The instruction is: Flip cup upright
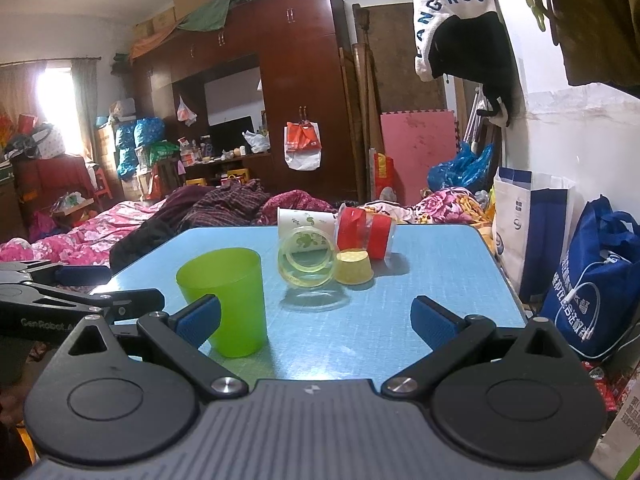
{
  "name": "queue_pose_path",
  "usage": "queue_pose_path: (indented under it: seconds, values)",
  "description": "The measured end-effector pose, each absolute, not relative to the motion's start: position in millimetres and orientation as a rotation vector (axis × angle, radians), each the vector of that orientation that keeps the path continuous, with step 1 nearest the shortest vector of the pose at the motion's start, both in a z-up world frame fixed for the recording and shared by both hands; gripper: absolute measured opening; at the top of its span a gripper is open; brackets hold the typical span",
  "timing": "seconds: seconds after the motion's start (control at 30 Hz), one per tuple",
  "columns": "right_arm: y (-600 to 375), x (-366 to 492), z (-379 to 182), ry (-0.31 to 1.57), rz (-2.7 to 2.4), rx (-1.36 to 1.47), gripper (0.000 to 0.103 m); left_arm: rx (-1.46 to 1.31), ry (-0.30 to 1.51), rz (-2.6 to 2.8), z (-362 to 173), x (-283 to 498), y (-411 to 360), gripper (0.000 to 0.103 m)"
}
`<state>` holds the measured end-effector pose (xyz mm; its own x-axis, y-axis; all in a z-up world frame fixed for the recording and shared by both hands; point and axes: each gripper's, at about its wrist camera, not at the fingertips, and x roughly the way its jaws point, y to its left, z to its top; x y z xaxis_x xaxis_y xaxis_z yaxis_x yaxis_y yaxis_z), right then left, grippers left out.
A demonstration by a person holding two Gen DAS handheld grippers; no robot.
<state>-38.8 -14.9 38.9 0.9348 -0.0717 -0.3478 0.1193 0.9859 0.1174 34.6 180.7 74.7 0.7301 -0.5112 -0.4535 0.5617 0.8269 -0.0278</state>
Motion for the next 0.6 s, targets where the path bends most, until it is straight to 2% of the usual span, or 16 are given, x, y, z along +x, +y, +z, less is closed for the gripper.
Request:
queue_pose_path:
  seconds: [0.6]
  values:
    - [-14.6,-39.3,38.7,0.346,-0.097,0.132,0.102,0.113,0.473,-0.585,72.2,39.6,180.1,0.099]
